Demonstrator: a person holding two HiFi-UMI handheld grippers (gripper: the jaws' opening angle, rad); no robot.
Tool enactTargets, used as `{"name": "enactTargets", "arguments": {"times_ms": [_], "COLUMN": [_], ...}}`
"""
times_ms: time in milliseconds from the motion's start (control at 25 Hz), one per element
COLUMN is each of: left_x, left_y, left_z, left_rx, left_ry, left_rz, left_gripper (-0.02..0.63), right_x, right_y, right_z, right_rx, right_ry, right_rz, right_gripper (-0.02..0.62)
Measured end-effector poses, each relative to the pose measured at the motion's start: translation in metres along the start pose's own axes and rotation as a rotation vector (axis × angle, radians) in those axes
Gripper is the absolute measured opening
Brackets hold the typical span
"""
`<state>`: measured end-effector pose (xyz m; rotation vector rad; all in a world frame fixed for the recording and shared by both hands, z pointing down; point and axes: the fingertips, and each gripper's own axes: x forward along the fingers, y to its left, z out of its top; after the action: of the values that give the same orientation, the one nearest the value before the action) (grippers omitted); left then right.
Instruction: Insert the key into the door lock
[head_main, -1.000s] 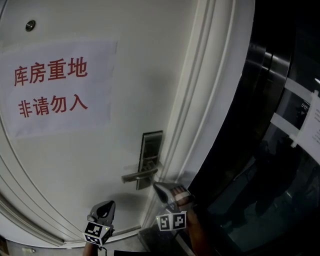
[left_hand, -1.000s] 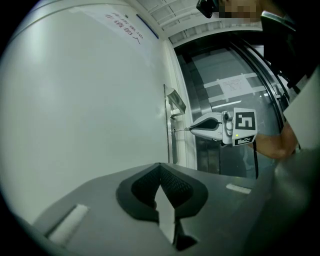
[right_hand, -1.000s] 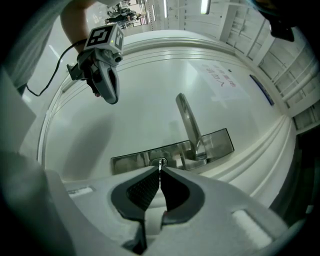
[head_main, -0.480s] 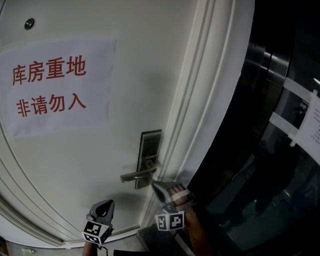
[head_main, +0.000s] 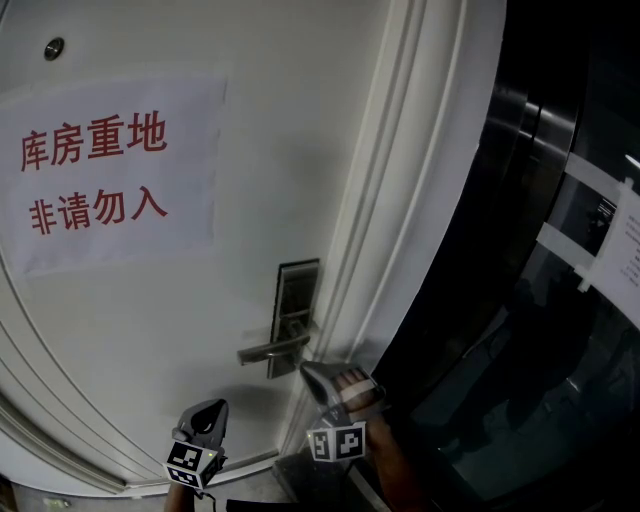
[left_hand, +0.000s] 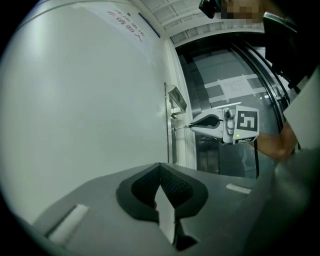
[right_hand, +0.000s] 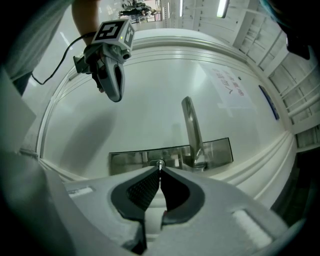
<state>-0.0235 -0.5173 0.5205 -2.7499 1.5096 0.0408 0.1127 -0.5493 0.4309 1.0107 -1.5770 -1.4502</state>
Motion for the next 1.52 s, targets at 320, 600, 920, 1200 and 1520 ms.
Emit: {"name": "enactTargets", "arguments": {"times_ms": [320, 600, 920, 1200, 1520], "left_x": [-0.002, -0.003, -0.004, -0.003, -0.008], "left_y": [0.002, 0.009, 0.019, 0.018, 0.015], "left_z": [-0.001, 0.0, -0.003, -0.005, -0.008], "left_rx": [0.006, 0.008, -0.001, -0.009, -0.016], "left_ry": [0.008, 0.007, 0.009, 0.01, 0.013], "left_rz": [0.005, 0.015, 0.035, 0.037, 0.045], "left_gripper": [0.002, 0.002, 0.002, 0.002, 0.002], "right_x": [0.007, 0.021, 0.03, 0.031, 0.03], "right_y": [0.004, 0.004, 0.003, 0.003, 0.005], "right_z": [0.0, 0.0, 0.0, 0.0, -0.003], "right_rx": [-0.016, -0.01, 0.0, -0.008, -0.015], "right_ry": [0.014, 0.02, 0.019, 0.029, 0.044], "right_rz": [0.003, -0.001, 0.0, 0.006, -0.022], "right_gripper": [0.012, 0.011, 0.012, 0.012, 0.025]}}
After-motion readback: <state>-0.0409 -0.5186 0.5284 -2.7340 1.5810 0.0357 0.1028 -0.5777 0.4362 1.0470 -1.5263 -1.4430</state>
